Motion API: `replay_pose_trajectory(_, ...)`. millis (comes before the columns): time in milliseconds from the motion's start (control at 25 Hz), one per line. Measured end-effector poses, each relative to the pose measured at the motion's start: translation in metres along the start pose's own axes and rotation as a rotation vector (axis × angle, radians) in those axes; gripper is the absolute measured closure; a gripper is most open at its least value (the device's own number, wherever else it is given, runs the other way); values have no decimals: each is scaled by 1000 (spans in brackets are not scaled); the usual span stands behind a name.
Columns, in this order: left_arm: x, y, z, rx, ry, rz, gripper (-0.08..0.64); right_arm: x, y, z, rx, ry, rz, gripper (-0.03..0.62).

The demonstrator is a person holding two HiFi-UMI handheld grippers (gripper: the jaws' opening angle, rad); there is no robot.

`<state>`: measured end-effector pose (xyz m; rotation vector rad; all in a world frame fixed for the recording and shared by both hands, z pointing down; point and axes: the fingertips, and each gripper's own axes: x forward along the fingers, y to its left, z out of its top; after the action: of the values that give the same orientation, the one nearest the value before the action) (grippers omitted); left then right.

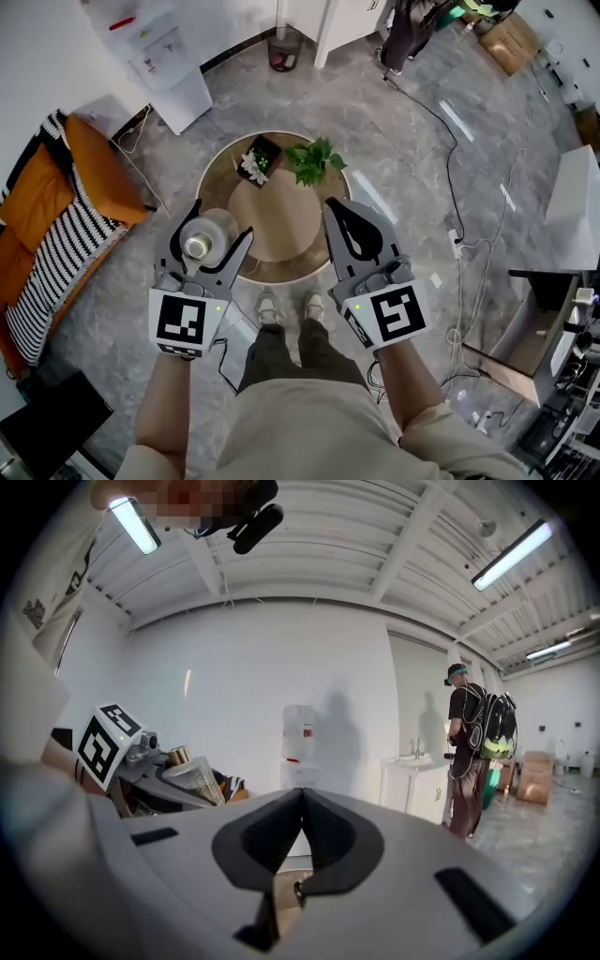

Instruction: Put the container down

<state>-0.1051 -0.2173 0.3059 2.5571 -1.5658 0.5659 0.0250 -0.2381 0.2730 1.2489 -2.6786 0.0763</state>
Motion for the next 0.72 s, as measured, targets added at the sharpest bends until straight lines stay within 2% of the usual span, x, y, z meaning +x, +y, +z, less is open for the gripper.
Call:
replay_pose_trajectory(320, 70, 14, -65, -36, 14, 18, 225, 47, -22, -78, 57, 84, 24, 595)
replay_pose_trajectory(520, 110, 15, -119, -85, 19, -1, 225, 72, -29, -142, 130, 143, 39, 595)
replay_pose_trajectory(720, 141, 12, -178, -118, 47, -7, 225, 91, -21, -207, 157, 198, 64, 595)
